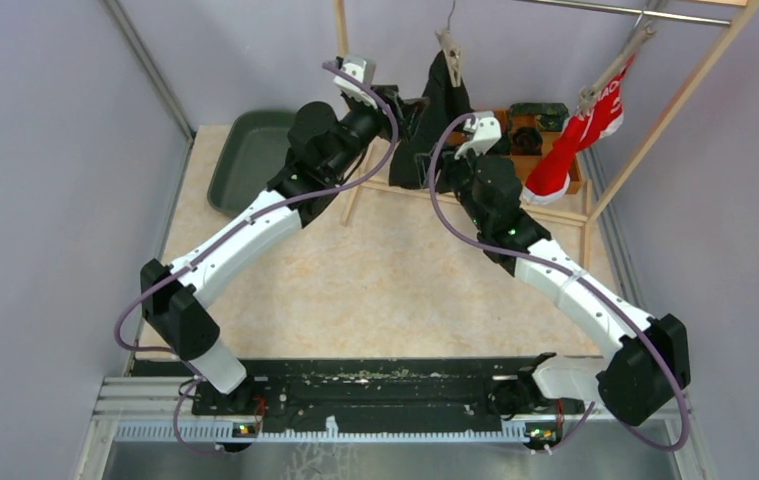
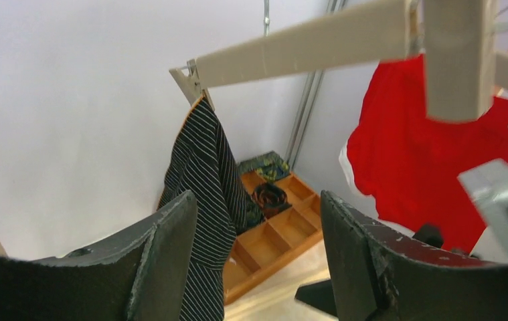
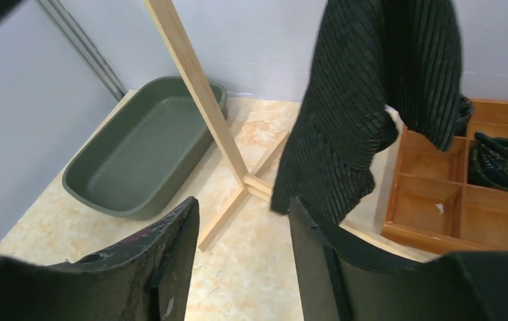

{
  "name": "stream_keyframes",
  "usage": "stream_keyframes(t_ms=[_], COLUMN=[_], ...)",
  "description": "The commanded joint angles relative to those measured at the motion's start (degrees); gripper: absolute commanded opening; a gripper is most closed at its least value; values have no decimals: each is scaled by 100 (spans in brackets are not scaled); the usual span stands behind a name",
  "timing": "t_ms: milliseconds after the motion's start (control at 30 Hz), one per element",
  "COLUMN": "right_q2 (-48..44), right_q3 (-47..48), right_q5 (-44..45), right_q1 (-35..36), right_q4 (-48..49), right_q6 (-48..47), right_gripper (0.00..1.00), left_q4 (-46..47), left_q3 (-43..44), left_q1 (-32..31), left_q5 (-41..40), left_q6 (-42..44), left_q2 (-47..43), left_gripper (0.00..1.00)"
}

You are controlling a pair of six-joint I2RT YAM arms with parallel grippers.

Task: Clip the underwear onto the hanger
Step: Adjust the underwear on the hanger.

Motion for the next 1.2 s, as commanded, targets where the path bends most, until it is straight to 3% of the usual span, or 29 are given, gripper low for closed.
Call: stream_keyframes(t_ms=[0,267,400,567,1167], right_q2=[-381,-263,170,679,2742], right_q3=[-5,-246,-113,169,1911], right_q5=[193,194,221,959,1776], right_q1=[-51,-83,-87,-87,-87], right_q4=[-11,-100,-142,-34,-407], right_q6=[-38,41,46,388,890], right_gripper=[57,65,67,68,69], left_q4=[445,1228,1428,1526,2686], left_q3=[-496,-1990,-2584,-3126,-4625], left_q1=[-26,0,63,304,981], left_q5=[-53,-448,-672,-569,-28], left_q6=[-96,-279,-443,-933,-1688], left_q2=[-364,-927,-1142,-1265,-1091], left_gripper=[73,78,86,95,95])
